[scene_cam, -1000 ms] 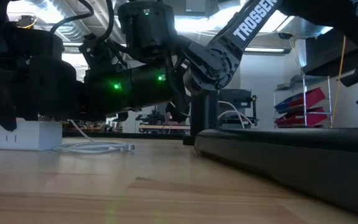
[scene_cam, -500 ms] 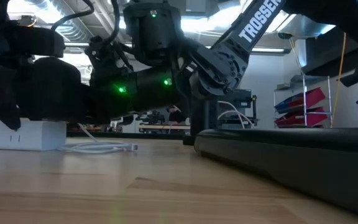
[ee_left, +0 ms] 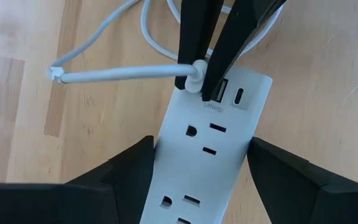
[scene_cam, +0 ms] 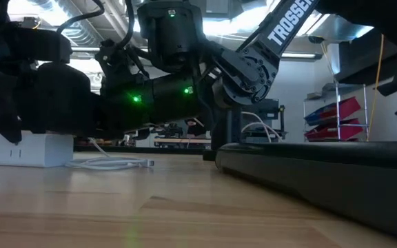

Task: Insert USB
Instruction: Insert the white USB cable into the white outlet extension

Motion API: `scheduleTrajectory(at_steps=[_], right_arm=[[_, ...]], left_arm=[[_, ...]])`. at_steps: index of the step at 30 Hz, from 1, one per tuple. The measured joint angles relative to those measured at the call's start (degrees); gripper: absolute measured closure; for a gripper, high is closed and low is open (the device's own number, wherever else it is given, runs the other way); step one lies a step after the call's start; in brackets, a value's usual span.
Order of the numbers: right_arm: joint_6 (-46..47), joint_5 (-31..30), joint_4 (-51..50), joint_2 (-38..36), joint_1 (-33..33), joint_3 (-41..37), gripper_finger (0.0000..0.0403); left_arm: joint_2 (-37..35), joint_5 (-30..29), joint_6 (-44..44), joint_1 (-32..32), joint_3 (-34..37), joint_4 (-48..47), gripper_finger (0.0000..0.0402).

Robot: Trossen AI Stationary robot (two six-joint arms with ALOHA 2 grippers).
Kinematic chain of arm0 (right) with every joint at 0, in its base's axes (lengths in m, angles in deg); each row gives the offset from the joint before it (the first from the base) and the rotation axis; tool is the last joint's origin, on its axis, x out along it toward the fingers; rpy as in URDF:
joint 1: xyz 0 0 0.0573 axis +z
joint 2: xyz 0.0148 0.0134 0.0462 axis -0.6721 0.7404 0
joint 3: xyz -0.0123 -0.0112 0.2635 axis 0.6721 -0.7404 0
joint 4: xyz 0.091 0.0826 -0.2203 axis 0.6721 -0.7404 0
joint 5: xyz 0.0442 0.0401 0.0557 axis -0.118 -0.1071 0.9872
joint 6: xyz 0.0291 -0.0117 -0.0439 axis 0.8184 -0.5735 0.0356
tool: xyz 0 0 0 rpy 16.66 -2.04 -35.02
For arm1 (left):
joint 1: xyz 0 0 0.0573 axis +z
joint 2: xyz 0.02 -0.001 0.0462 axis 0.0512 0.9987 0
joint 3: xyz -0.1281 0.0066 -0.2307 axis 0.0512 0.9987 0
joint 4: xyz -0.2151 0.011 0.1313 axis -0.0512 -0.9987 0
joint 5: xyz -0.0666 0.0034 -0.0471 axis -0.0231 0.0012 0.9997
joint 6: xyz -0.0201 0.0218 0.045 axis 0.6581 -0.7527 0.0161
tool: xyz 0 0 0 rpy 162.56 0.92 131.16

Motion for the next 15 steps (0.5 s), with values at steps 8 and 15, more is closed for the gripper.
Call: scheduleTrajectory(at_steps=[8,15], right_arm=[[0.02,-0.91,-13.12,-0.07,0.15,6.57,0.0402],[1.13,-1.49,-15.01,-0.24,0.2,6.71,0.0402]], left_arm=[[-0.04,0.88,-0.26,0.0,0.0,-0.05,0.0165],[-0.03,0.72,-0.24,0.02,0.0,0.06,0.0165]])
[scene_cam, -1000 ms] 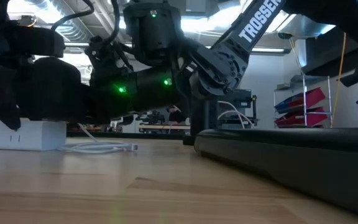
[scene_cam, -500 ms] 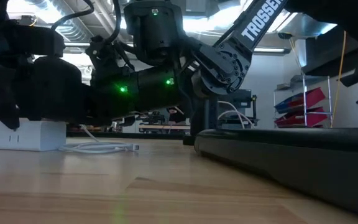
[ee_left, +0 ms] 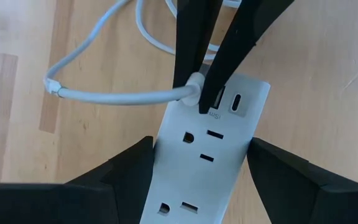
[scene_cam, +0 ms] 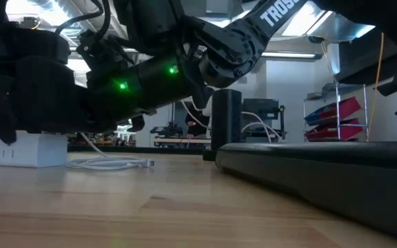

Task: Insert USB
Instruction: Insert the white USB cable into the white outlet extension

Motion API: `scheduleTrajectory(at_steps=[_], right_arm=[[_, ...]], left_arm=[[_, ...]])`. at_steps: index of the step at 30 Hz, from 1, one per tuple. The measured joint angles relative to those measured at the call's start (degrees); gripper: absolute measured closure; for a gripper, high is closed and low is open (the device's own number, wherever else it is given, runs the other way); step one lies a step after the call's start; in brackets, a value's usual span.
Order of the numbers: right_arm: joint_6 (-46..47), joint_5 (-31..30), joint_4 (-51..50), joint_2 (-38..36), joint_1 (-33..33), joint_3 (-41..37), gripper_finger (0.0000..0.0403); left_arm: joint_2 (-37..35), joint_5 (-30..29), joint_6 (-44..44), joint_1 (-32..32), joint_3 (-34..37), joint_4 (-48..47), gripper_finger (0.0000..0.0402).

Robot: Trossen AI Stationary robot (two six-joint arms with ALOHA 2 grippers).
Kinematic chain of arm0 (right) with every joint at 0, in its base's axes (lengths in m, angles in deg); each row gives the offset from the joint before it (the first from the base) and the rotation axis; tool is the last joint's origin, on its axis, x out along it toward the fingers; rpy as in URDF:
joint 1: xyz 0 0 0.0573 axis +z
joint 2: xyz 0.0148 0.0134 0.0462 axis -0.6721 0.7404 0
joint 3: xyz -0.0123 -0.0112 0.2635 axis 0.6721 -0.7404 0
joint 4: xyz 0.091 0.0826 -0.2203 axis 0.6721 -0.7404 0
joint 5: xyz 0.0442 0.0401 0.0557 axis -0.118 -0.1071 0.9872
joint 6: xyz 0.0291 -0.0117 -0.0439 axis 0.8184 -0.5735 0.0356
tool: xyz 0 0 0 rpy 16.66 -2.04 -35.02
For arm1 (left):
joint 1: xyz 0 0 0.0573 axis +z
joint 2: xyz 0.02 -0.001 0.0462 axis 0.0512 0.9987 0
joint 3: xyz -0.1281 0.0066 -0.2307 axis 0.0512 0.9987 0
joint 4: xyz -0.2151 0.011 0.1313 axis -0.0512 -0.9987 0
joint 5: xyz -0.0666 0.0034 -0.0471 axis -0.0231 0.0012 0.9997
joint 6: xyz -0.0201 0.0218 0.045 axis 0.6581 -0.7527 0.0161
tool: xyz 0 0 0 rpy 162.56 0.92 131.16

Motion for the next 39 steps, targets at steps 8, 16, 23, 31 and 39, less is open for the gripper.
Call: scheduleTrajectory(at_steps=[8,16,23,31,39], right_arm=[[-0.19,-1.11,0.47,-0.3,0.07,-0.2,0.0361],[-3.78,-3.58,2.94,-0.15,0.69,-0.28,0.0288],[-4.96,-2.2,5.08,-0.24,1.5,-0.37,0.028],[-5.66,-6.27,3.5,-2.67,2.37,-0.33,0.028],[-8.6,-8.98,2.16,-3.84,2.69,-0.26,0.0281]], left_arm=[[0.01,-0.39,0.04,0.02,0.0,0.18,0.0165],[0.01,-0.28,-0.72,0.02,0.0,0.19,0.0165],[0.01,-0.04,-0.66,0.02,0.0,0.22,0.0165],[0.05,-0.71,-0.63,0.07,0.01,-0.25,0.0165],[0.05,-0.48,-0.66,0.07,0.02,-0.08,0.0165]])
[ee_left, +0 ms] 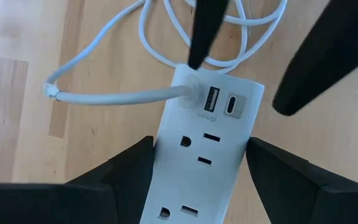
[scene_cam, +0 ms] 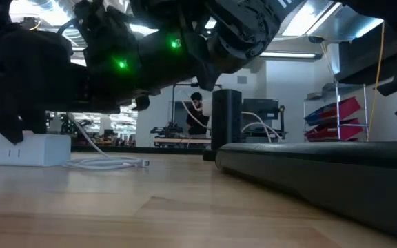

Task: Insert USB
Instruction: Insert the white USB cable into the white outlet extension

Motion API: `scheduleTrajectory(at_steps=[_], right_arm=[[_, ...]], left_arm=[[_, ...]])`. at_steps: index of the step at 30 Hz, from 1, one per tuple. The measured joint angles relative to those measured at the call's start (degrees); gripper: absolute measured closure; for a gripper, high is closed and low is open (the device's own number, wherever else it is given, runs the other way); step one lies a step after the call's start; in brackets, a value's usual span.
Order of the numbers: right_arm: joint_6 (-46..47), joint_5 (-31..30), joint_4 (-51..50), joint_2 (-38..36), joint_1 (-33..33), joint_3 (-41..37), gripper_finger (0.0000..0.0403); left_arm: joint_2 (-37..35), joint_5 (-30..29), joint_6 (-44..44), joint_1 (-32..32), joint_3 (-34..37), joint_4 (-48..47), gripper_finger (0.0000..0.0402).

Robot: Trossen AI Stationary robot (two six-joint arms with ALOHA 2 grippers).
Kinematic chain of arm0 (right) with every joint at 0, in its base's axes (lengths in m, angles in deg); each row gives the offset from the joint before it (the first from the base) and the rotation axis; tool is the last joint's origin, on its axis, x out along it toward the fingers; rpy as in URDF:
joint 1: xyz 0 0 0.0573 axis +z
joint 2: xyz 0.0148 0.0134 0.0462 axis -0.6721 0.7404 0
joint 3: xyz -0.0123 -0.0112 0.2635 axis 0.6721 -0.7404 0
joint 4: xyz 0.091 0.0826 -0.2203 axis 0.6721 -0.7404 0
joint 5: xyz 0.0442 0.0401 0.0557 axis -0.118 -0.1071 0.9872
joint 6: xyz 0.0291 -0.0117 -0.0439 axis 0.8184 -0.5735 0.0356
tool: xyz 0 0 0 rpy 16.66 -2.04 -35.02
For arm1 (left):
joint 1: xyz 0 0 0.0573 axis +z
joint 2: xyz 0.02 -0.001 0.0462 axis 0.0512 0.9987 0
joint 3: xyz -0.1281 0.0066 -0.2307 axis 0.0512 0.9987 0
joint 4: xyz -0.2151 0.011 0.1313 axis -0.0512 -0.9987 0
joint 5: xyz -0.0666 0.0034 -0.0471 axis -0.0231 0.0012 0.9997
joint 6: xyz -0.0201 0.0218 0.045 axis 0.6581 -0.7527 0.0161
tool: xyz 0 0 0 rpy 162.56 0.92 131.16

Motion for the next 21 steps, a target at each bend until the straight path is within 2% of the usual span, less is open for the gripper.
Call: scheduleTrajectory(at_steps=[4,7,11,12,16,21], right_arm=[[-4.07,-6.14,-1.27,-1.21,0.76,0.04,0.0285],[-5.86,-8.62,-3.49,-2.48,1.43,0.04,0.0314],[-8.3,-7.36,-10.22,-4.53,1.87,0.13,0.0386],[-10.07,-7.34,-11.67,-4.68,1.87,0.13,0.0394],[-20.91,-4.28,-17.76,-4.68,2.14,1.65,0.0397],[-22.84,-2.94,-26.52,-4.73,1.77,4.86,0.04]], left_arm=[[0.0,0.15,-0.1,0.0,0.0,0.02,0.0165],[0.0,0.24,-0.16,0.0,0.0,-0.01,0.0165],[0.0,0.95,-1.91,-0.07,0.0,0.0,0.0165],[0.0,1.06,-2.51,-0.07,0.0,0.0,0.0165],[0.0,1.41,-5.29,-0.43,0.0,0.18,0.0165],[0.0,2.72,-7.83,-0.44,0.0,0.59,0.0165]])
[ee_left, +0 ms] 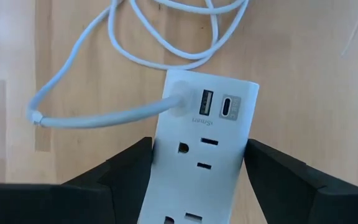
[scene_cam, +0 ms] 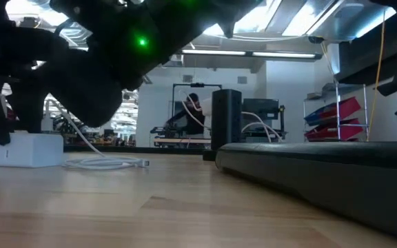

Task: Insert USB
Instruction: Insert the white USB cable into the white outlet extension

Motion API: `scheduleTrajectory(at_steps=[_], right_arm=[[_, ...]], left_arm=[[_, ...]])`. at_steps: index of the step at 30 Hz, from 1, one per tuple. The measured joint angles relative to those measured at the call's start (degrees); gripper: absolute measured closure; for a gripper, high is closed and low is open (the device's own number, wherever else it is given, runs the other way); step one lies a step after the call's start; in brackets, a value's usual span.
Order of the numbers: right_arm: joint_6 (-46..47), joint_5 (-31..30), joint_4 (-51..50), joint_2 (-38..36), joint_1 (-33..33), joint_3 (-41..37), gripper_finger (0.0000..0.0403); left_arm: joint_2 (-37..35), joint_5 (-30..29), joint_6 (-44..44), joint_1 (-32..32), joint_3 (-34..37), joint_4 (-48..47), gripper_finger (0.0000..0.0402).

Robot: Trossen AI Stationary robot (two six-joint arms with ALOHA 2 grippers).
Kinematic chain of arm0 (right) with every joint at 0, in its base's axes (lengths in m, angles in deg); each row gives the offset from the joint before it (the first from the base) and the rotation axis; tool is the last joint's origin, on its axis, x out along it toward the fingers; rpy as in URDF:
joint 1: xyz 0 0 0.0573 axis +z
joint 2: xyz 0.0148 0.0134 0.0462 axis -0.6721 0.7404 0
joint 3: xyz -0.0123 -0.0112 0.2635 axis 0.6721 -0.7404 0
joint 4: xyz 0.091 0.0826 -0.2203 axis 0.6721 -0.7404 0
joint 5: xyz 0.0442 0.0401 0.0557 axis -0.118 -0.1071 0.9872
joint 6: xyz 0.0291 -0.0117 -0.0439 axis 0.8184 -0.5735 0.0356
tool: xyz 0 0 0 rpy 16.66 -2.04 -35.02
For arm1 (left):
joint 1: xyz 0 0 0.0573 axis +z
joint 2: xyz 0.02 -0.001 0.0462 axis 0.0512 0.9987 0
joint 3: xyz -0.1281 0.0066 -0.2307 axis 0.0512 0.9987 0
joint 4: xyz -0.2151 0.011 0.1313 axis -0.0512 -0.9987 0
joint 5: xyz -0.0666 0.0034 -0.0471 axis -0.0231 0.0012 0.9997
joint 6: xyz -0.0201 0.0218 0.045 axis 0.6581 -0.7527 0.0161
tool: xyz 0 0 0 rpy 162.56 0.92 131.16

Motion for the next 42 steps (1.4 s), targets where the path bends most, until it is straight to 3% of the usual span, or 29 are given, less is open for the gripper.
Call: scheduleTrajectory(at_steps=[6,12,19,25,30,38,42], right_arm=[[-5.75,6.73,-3.05,-0.11,-1.81,1.83,0.0402],[-11.29,7.56,-2.25,-0.04,-2.01,1.76,0.0402],[-11.19,7.81,2.54,-0.02,-1.13,1.71,0.0403],[-1.16,11.88,7.71,-0.02,-0.9,1.74,0.0403],[9.82,12.53,7.81,0.1,-1.37,1.72,0.0403],[14.52,12.0,10.69,4.33,-2.65,1.67,0.0403],[18.56,11.71,10.88,4.87,-3.59,1.67,0.0403]], left_arm=[[0.0,0.04,-1.83,0.0,0.0,3.01,0.0165],[-0.59,0.42,-2.16,-0.27,0.0,-0.46,0.0165],[-5.96,1.29,-4.19,-2.77,-0.72,-1.42,0.0165],[-12.92,-0.18,-1.22,-5.32,-2.62,-7.38,0.0165],[-15.44,3.82,3.65,-5.7,-2.26,-18.31,0.0165],[-14.23,6.21,6.45,-6.29,3.69,-11.61,0.0165],[-14.21,2.98,6.73,-7.07,3.76,-11.34,0.0165]])
